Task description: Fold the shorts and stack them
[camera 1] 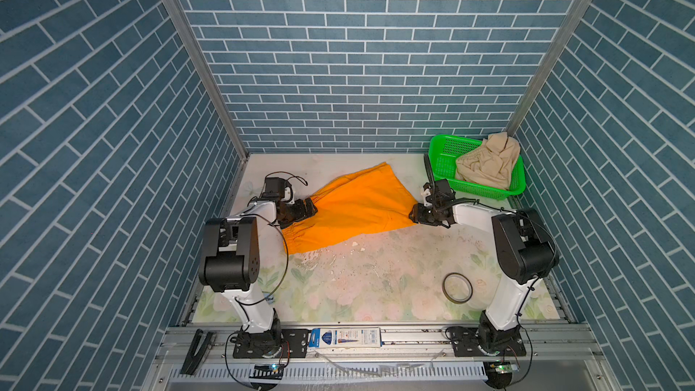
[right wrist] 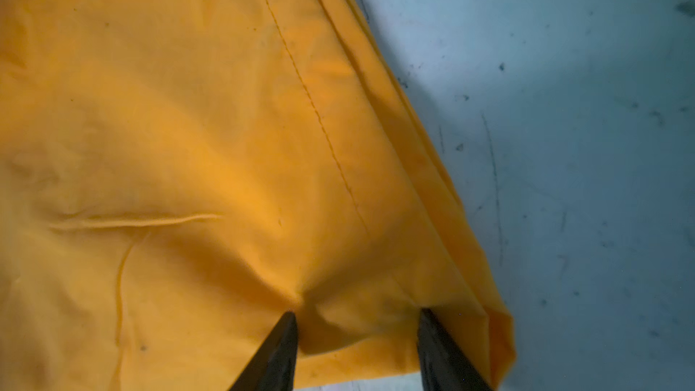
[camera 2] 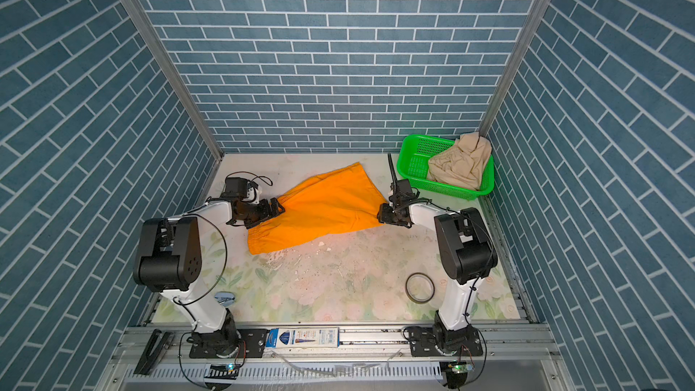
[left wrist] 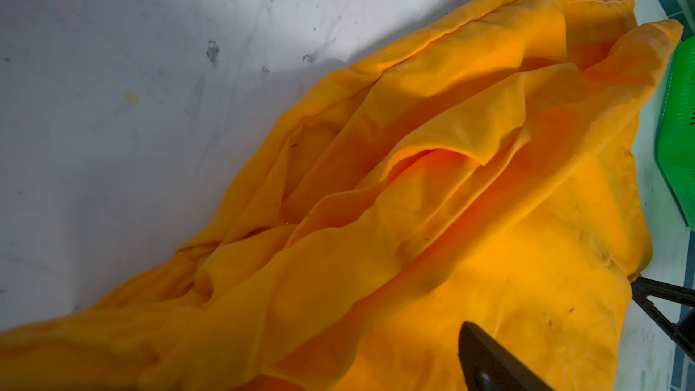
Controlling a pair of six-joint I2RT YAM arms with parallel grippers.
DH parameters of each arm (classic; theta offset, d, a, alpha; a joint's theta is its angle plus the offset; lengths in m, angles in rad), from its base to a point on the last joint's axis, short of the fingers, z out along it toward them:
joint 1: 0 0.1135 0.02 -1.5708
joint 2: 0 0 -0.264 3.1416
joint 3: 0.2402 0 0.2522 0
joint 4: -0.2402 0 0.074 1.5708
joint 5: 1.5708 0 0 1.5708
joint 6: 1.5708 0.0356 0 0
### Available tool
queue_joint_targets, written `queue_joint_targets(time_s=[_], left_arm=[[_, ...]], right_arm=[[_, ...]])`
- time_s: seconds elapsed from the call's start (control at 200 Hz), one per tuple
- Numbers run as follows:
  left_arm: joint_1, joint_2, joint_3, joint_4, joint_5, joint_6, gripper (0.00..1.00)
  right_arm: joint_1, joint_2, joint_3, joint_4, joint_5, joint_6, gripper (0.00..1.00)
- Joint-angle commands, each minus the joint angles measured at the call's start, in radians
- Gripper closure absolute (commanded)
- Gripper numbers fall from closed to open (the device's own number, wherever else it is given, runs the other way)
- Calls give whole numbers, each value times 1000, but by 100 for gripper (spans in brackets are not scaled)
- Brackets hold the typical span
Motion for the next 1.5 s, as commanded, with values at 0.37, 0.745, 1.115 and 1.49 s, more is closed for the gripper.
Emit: queue_joint_targets(time_s=[0.37, 0.745, 1.115, 1.49], left_arm=[[-80, -41, -215, 71, 50, -155, 0], [-178, -427, -104, -215, -178, -70, 0], [-171, -888, 42, -602, -445, 140, 0], [-96, -1056, -93, -685, -606, 114, 0]], right_arm=[[-92, -33, -35, -136, -1, -18, 47], [-58, -363, -35, -189, -12, -194, 46], [292, -634, -91, -33, -47, -318, 42], [720, -331, 108, -101, 116, -541, 39]])
